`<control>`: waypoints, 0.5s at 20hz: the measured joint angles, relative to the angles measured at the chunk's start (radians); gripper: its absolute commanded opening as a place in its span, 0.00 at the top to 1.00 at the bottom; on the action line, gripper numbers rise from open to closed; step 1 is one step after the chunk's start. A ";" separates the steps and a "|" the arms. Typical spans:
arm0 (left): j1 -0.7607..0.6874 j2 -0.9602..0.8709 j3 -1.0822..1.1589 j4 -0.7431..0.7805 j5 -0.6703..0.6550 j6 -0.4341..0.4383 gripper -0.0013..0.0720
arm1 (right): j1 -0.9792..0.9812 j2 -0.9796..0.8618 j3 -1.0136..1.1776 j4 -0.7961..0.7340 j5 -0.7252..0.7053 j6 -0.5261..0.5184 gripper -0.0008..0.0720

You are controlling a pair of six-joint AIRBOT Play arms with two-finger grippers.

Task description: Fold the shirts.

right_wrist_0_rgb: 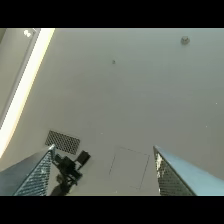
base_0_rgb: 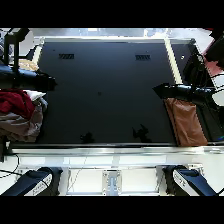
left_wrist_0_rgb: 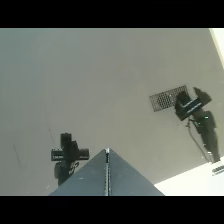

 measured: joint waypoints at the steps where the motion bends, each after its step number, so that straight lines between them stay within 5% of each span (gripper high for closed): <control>1: 0.000 -0.002 0.000 0.000 0.000 0.000 0.96 | 0.000 0.000 0.000 0.000 0.000 0.000 0.03; 10: 0.000 -0.005 0.000 0.002 0.000 0.000 0.96 | 0.000 0.000 0.000 0.000 0.000 0.000 0.03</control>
